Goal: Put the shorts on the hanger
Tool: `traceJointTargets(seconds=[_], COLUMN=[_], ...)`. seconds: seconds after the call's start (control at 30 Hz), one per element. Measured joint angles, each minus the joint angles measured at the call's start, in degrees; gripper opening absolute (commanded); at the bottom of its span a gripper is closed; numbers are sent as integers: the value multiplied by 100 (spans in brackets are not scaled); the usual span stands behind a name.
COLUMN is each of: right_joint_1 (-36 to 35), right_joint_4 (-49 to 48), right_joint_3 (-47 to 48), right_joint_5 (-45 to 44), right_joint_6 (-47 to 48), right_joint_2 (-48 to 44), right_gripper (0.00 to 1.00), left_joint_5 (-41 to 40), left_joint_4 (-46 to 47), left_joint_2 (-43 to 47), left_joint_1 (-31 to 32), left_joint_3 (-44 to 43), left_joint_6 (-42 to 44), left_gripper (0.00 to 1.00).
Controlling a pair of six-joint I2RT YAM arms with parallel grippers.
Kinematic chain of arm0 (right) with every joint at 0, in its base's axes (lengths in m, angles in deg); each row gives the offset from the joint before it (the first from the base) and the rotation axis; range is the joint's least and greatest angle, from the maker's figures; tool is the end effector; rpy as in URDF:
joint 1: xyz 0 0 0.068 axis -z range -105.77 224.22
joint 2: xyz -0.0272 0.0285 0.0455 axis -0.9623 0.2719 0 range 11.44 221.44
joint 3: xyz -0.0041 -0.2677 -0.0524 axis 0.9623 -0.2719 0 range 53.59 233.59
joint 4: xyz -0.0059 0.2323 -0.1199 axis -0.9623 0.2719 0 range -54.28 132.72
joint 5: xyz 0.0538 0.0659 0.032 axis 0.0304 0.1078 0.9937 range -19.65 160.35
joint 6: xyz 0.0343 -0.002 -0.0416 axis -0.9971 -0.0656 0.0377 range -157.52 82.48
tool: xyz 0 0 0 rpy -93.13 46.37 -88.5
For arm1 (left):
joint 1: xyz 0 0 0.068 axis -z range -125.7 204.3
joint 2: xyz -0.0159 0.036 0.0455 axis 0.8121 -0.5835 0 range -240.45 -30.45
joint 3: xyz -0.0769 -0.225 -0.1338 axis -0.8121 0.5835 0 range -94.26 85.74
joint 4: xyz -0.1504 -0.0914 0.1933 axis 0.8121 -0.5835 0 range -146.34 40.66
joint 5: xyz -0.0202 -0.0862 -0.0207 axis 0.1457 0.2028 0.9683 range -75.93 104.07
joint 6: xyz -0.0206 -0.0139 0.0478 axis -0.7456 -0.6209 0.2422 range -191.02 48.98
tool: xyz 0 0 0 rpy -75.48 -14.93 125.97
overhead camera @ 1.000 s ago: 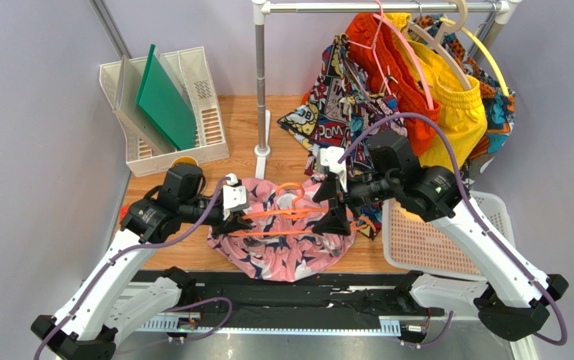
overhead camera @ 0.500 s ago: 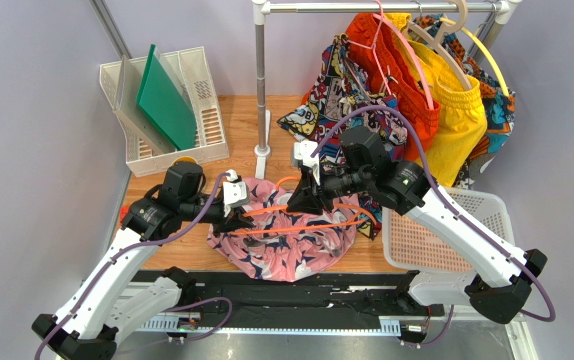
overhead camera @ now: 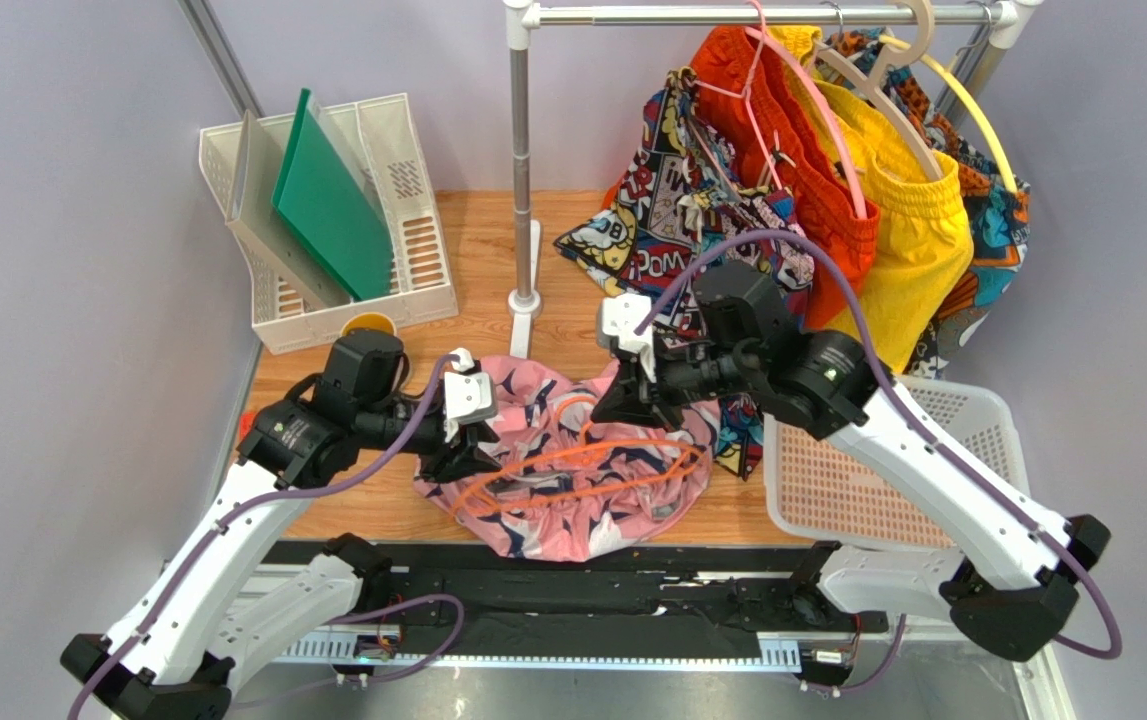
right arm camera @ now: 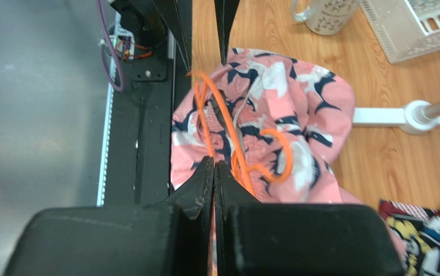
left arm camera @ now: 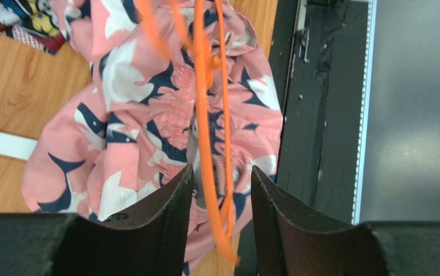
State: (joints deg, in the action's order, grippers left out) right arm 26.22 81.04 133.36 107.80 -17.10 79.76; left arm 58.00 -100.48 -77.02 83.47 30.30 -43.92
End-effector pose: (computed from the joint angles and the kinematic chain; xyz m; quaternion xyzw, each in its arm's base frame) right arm 0.1415 0.1896 0.4093 -0.5949 0.6061 0.3813 0.3652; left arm 0.1145 -0.0922 0.3353 0.5333 0.6766 -0.3488 0.3690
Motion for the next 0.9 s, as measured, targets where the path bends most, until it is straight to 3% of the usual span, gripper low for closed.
traceJointTargets(seconds=[0.2,0.33,0.5,0.67,0.9], right_joint_1=[20,20,70,483,1215], right_joint_4=[433,581,579,586,643], right_joint_3=[-321,-667,-931,-1204,-1222], right_joint_5=[-269,-361,-435,-195,260], right_joint_6=[555,643,431,-85,-660], right_joint_2=[-866,-1117,-798,-686,-678], right_gripper=[0,15,37,44,63], left_joint_5=[-238,-260,-286,-293,-490], left_joint_4=[-529,-684,-745,-728,-315], left_joint_2=[-55,-354,-1038,-2133,-3773], left_joint_1=[-52,-63,0,39,50], left_joint_3=[96,153,151,149,17], left_joint_6=[540,798,1115,1274,1202], left_gripper=[44,47,43,40,36])
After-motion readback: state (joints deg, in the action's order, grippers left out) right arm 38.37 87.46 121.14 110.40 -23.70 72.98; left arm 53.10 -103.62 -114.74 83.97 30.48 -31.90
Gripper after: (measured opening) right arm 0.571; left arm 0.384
